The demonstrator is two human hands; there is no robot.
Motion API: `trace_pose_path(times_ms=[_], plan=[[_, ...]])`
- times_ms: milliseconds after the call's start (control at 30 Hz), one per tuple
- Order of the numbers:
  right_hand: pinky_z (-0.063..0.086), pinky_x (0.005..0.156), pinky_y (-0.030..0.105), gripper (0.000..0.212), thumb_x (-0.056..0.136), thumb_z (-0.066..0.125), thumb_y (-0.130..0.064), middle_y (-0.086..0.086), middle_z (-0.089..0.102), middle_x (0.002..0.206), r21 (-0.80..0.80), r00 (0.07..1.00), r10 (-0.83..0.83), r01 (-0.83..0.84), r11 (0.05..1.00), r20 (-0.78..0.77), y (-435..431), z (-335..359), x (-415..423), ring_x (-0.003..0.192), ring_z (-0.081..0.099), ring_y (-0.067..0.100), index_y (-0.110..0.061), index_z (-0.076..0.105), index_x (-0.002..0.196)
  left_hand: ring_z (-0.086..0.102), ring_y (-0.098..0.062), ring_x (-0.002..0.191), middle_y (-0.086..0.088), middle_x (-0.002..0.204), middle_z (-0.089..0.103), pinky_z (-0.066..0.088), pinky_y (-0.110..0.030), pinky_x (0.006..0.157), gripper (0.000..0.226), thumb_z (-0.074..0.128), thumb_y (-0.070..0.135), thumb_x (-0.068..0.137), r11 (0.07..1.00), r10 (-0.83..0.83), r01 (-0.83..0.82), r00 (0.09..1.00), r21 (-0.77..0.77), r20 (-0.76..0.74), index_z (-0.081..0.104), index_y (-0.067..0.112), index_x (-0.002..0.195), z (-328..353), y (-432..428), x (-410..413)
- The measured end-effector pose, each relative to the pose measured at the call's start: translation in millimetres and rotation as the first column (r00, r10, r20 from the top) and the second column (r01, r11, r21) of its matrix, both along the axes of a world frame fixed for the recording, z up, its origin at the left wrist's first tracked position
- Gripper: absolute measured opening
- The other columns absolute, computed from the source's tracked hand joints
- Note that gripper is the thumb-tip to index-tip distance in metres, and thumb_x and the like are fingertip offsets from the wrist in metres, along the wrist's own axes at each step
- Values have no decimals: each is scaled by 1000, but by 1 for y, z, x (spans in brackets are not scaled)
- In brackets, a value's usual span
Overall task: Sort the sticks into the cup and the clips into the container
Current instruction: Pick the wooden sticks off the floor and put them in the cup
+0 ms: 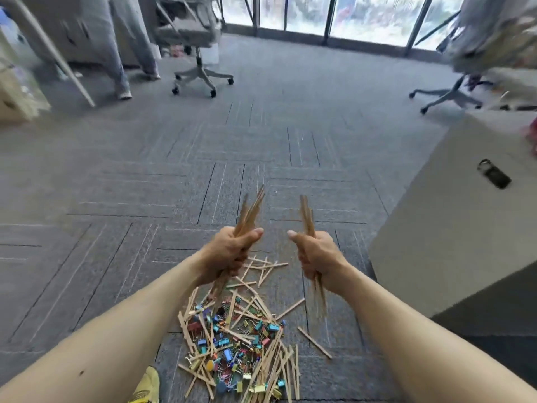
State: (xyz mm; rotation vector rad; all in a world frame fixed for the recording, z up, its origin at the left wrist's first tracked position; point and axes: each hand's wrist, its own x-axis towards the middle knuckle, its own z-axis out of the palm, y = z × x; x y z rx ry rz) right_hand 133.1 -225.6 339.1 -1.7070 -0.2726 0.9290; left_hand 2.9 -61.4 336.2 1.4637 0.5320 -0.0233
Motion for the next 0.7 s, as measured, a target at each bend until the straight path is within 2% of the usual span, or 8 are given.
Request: trace_pose_path(times_ms=[167,333,500,700], plan=[[23,36,18,43,97,60,-26,-5,32,41,168,992,-96,82,982,79,-61,150,-22,32,28,11,-22,35,62,28,-9,35,6,48,31,26,-18,33,36,58,37,96,991,66,-83,987,108,147,38,24,68,156,-71,1],[26,35,19,38,98,58,-28,-4,35,43,280,957,-164,94,956,240,-126,265,-41,32,31,12,-21,37,67,31,-11,35,4,47,33,29,-20,38,39,57,38,96,972,25,-100,943,213,330,38,22,66,272,-151,-6],[31,38,23,32,97,59,-29,0,38,53,343,892,-249,115,932,378,-196,341,-66,38,34,13,-18,46,70,31,-15,41,-1,52,33,31,-24,43,43,59,43,94,971,-35,-78,888,225,458,40,21,63,335,-218,-16],[32,40,24,30,98,59,-29,0,40,52,412,833,-351,166,896,428,-286,379,-73,40,34,12,-16,48,73,30,-16,42,-2,52,32,29,-24,44,43,54,44,97,963,-144,-9,829,271,541,38,20,65,375,-293,-3]])
